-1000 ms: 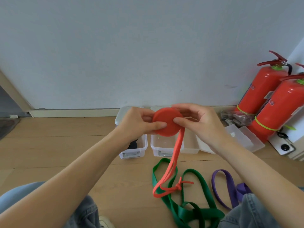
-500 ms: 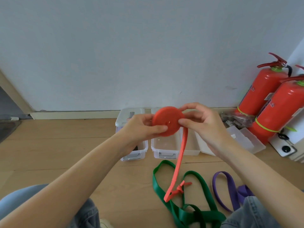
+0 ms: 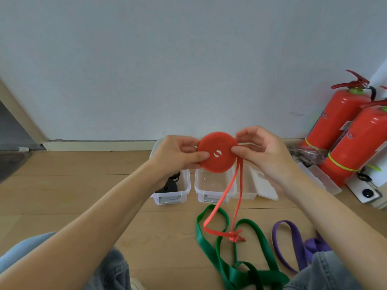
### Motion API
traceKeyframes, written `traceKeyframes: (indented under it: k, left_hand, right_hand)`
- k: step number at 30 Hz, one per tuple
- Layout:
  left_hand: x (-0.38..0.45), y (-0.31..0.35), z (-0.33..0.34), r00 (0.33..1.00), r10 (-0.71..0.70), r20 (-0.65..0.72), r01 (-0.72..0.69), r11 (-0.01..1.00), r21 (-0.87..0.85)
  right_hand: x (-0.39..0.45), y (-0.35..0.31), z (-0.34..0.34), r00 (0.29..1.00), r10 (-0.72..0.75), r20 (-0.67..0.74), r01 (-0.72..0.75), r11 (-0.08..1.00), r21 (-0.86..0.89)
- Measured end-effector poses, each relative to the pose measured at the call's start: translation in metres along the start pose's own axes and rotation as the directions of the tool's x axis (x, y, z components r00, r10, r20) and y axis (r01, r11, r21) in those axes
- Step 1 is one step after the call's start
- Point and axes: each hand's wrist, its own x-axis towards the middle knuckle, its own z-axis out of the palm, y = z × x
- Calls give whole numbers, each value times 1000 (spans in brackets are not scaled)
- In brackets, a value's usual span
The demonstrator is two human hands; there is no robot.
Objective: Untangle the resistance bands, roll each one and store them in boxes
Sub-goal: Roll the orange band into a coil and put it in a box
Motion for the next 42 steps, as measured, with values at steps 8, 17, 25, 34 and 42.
traceKeyframes:
  k: [8, 17, 25, 34, 42]
  left_hand:
    - [1, -2, 3, 994, 10, -112, -35, 974, -223]
    - [-3, -12, 11, 978, -78, 192, 14, 950, 313]
    - [-3, -8, 6, 991, -24, 135, 11, 995, 98]
    - [1, -3, 5, 1000, -29, -10, 25, 955, -297]
    - [1, -6, 4, 994, -25, 111, 37, 993, -110]
  right_hand:
    - [-1, 2, 7, 999, 24, -26, -21, 994, 108]
    - [-7, -6, 8, 989, -129, 77, 146, 951, -272]
    - [-4, -5, 6, 991, -31, 129, 41, 996, -77]
    - [-5, 2, 10, 998, 63, 18, -65, 976, 208]
    - [-5, 0, 6, 1000, -13, 6, 12, 998, 63]
